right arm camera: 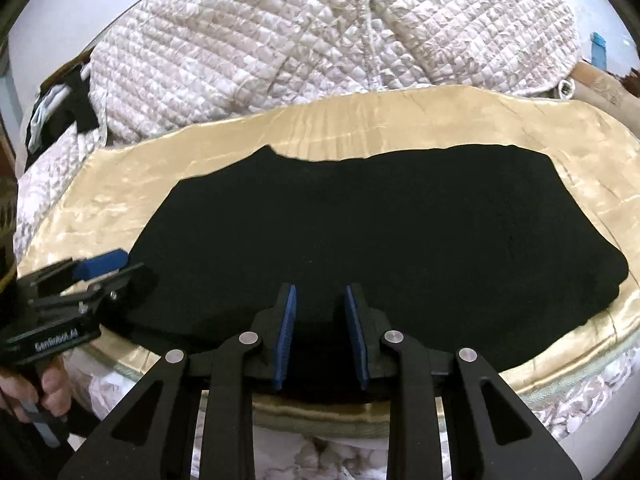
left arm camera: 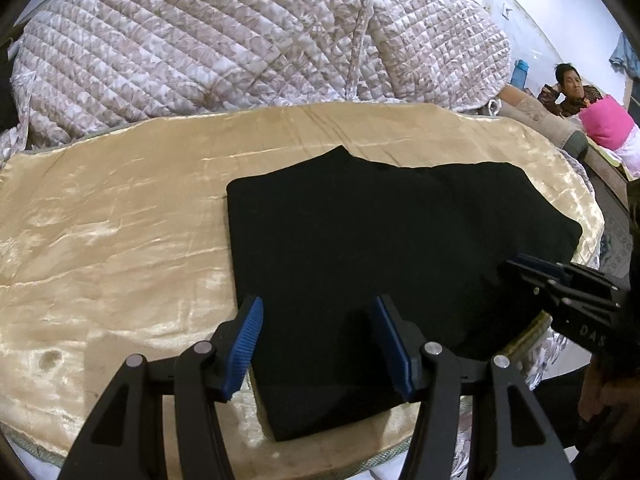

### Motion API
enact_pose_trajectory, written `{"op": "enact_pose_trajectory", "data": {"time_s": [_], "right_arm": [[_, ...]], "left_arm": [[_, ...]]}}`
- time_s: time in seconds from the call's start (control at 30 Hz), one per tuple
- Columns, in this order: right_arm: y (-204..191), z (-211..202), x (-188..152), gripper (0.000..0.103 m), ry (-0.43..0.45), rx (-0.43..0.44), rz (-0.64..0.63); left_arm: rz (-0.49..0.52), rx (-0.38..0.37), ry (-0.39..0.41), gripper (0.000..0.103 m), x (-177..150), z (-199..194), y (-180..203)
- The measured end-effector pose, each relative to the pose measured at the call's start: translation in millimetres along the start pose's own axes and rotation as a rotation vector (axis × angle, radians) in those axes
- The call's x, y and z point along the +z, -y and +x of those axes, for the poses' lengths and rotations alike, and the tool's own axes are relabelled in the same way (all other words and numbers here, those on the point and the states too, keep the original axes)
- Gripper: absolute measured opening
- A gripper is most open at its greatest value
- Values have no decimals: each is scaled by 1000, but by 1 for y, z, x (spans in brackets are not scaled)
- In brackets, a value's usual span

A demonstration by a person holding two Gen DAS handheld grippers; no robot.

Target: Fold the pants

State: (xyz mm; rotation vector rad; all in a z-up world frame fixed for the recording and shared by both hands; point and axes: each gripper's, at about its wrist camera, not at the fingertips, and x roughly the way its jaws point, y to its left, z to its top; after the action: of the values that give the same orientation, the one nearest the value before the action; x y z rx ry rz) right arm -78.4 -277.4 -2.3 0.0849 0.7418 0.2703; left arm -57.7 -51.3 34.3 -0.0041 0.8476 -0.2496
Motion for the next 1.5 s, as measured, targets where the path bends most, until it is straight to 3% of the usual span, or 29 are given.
{"op": "enact_pose_trajectory", "data": {"time_s": [0.2, 0.4, 0.63, 0.9, 1.07, 1.3, 1.5], "right_arm": [[-15, -4, 1, 26, 31, 35, -53], [-33, 11, -8, 26, -33, 61, -135], [-20, 10, -7, 26, -34, 49, -87], [13, 2, 0, 26, -13, -47, 26], [-1, -7, 4, 26, 31, 22, -17], [-13, 27, 16, 26, -68, 13, -43], [17, 2, 11, 28, 19, -26, 61]], "left_arm": [[-7, 10, 7, 60, 2, -5, 0], [4, 0, -17, 60, -3, 0, 5], [37, 23, -19, 60, -7, 3, 11], [32, 21, -18, 60, -9, 1, 12], [16, 9, 0, 60, -6, -5, 12], [7, 22, -29, 60, 0, 7, 5], [34, -5, -23, 60, 0, 13, 3]]}}
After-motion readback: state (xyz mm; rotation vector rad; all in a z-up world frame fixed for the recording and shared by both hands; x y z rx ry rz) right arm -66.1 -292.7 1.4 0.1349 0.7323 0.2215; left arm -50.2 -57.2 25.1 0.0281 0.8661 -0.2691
